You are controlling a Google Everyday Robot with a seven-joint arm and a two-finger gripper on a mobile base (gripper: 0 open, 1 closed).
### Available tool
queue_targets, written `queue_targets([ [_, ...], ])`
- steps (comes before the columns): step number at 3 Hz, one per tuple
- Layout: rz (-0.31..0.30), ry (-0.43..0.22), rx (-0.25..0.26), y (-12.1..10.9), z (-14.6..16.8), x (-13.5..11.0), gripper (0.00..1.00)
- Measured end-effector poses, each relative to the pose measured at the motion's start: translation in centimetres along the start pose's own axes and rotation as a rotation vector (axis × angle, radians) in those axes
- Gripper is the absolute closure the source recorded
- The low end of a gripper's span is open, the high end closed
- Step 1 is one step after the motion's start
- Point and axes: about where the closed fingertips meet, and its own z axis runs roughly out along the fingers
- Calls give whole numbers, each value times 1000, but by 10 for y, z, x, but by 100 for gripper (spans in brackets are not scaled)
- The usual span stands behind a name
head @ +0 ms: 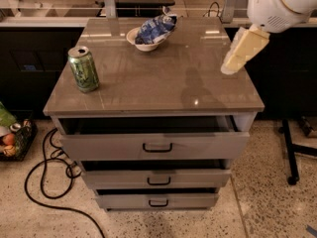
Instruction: Pick blue chip bag from paper bowl and place on counter
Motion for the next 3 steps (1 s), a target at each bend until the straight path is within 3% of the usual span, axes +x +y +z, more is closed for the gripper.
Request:
queue_targets([
  [1,-1,-21,42,-11,1,-6,0],
  [2,-10,-29,41,-16,7,-11,0],
  [3,-13,-45,24,-31,32,-14,0],
])
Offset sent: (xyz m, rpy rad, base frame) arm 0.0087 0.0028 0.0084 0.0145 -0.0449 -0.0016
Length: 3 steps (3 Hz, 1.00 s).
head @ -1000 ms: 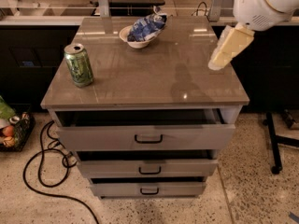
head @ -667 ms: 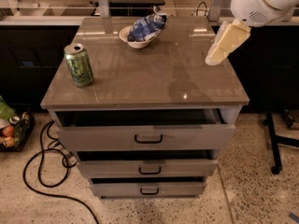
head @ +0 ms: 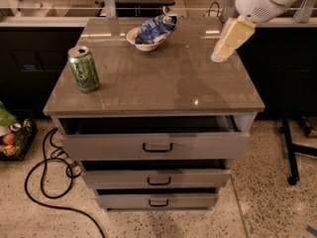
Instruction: Pick blue chip bag from paper bowl and place on counter
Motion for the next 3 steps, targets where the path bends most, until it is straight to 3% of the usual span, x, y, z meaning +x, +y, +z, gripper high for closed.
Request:
queue_targets([
  [2,29,-34,-97,-38,110,-13,0],
  [3,45,-53,-120,-51,145,-19,0],
])
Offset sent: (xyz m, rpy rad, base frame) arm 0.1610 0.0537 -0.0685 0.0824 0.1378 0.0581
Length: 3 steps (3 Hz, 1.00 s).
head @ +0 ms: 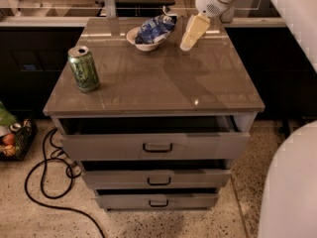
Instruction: Pick blue chip bag from paper bowl and place on counter
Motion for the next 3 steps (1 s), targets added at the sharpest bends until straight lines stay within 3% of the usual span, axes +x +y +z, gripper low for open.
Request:
queue_targets([
  [3,26,-59,11,-29,53,-19,0],
])
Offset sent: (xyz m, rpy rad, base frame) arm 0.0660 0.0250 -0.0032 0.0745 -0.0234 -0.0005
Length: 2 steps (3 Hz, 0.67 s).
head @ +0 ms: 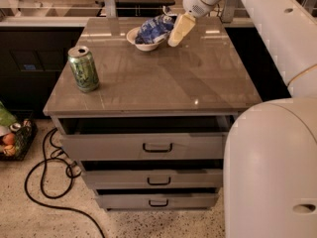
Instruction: Pick blue chip bag from paper bowl and place on counter
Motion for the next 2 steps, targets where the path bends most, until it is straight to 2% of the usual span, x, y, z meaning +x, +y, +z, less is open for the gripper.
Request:
queue_targets([
  [1,15,-19,31,-8,13,-4,0],
  [2,25,-19,41,-10,22,-6,0],
])
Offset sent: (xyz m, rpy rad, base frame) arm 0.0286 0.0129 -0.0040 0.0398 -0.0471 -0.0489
